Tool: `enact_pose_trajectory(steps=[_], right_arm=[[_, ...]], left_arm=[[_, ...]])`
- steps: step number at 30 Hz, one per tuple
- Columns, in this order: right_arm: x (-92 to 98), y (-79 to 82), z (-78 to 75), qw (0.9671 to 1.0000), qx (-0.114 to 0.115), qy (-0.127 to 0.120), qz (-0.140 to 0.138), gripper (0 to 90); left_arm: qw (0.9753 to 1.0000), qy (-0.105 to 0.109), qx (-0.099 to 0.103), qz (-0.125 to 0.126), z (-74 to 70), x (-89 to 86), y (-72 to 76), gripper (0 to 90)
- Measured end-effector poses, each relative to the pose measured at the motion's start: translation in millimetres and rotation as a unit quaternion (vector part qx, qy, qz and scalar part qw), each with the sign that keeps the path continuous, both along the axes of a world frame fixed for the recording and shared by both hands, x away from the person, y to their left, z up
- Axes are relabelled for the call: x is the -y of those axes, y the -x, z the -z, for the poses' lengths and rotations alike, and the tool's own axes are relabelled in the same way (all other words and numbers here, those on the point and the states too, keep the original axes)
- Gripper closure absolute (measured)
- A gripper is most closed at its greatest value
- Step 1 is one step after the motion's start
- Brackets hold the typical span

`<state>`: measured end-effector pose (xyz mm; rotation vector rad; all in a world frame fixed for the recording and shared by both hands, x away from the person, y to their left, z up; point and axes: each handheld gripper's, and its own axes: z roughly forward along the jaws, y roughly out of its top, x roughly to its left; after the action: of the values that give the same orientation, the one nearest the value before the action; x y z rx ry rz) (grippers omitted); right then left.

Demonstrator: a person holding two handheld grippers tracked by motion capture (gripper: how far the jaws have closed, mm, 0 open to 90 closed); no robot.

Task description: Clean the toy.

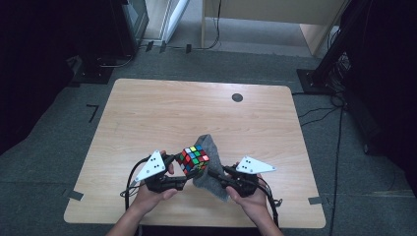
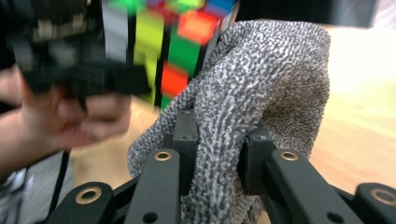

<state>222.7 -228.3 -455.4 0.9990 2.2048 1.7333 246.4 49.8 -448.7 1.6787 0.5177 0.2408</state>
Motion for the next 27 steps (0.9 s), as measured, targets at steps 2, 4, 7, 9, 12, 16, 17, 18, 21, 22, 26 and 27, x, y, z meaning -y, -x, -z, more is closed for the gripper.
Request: enact_pose_trajectory(steps=[2,4,7,9,12,16,17,18,21,22,26,27], right_arm=[[-5.1,0.9,4.1,0.9998,0.003,0.015,-0.008,73.4],[-4.8,1.2,1.4,0.9998,0.011,0.014,-0.002,73.3],[5.0,1.5,-6.4,0.9992,0.023,-0.025,0.018,73.3],[7.2,2.6,-7.6,0.999,0.029,-0.029,0.017,73.1],[0.6,3.7,-1.7,0.9995,0.027,-0.005,-0.016,71.9],[-2.5,1.3,3.8,0.9985,0.027,0.029,-0.039,72.1],[-0.2,0.2,3.6,0.9988,0.025,0.027,-0.033,72.2],[3.1,-1.1,3.3,0.9991,0.025,0.023,-0.024,72.3],[15.5,-5.0,1.8,0.9983,0.035,0.036,0.029,72.4],[20.1,-6.7,1.7,0.997,0.036,0.043,0.053,72.4],[41.4,-14.3,5.5,0.9876,0.025,0.053,0.146,72.3],[45.9,-15.9,7.6,0.9846,0.022,0.058,0.163,72.1]], left_arm=[[1.0,-0.001,-0.001,-0.001,0.1,-1.1,-0.8,34.3],[1.0,-0.002,-0.004,0.0,1.2,-1.5,-1.8,34.3],[1.0,-0.004,-0.006,0.002,2.0,-0.8,-2.3,34.3],[1.0,-0.001,-0.009,0.004,1.7,0.3,-1.7,34.2],[1.0,-0.001,-0.009,0.0,1.5,-0.8,-2.4,34.2],[0.9997,0.0,-0.015,-0.018,1.5,-3.8,-5.3,34.3],[0.9996,-0.002,-0.017,-0.022,2.1,-4.0,-6.1,34.3],[0.9995,-0.007,-0.017,-0.027,3.1,-4.3,-6.7,34.2],[0.9986,-0.022,-0.018,-0.044,7.3,-4.1,-8.8,34.3],[0.9982,-0.027,-0.02,-0.05,8.6,-3.9,-9.6,34.3],[0.9957,-0.046,-0.03,-0.074,13.9,-4.1,-15.0,34.2],[0.9945,-0.052,-0.035,-0.084,16.0,-3.7,-17.0,34.2]])
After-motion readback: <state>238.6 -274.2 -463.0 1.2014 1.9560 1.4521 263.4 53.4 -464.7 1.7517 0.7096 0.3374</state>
